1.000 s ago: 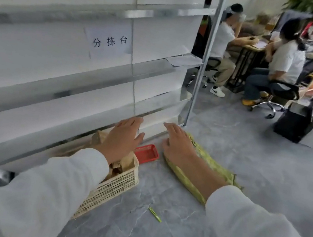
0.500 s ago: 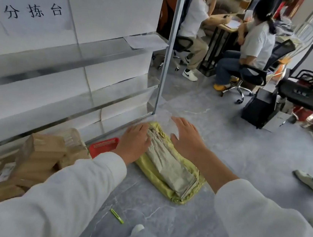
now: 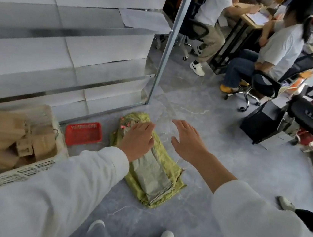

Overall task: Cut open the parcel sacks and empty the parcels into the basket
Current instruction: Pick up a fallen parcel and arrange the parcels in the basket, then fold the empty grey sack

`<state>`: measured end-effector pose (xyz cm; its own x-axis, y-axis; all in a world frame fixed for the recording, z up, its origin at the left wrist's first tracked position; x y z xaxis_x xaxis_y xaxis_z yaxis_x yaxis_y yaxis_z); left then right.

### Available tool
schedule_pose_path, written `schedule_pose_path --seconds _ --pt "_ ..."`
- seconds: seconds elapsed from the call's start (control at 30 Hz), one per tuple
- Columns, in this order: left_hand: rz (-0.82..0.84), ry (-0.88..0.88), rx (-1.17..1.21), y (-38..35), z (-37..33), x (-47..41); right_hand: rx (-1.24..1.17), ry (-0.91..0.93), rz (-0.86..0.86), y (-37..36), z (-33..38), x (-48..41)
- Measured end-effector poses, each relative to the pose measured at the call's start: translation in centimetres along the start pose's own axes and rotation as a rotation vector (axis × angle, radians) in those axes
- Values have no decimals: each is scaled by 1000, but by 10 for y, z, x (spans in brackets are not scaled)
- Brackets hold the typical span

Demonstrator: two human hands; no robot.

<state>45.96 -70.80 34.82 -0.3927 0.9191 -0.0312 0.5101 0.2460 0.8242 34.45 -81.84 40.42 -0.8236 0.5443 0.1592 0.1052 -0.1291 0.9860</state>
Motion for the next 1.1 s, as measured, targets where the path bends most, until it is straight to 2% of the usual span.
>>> schedule_pose_path --seconds 0.23,0.43,0.6,0.8,0.93,1.1 --pt "-124 250 -42 -57 -18 -45 -14 263 19 -21 -72 -62" --pt "-141 497 -1 -122 -39 -39 -30 355 184 -84 -147 -78" --pt "-143 624 3 -182 -27 -41 -58 421 260 -148 -171 -95" --pt "-14 689 96 -317 24 -41 0 430 360 -288 -211 -118" --pt "120 672 70 -431 79 -33 51 397 453 -412 -243 -126" --pt "212 732 115 -575 137 -9 126 395 578 -575 -266 -116"
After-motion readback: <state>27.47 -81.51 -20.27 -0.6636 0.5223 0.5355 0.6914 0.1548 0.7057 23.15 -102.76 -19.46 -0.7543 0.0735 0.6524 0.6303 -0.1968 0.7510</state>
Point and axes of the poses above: each hand's wrist, its own x-axis away from the middle knuckle, its own y-axis out of the back of the hand, z = x × y, the point moved 4 cm from there along -x, towards the middle knuckle, and after that the axes turned 11 degrees about x, right-handed, at the moved point
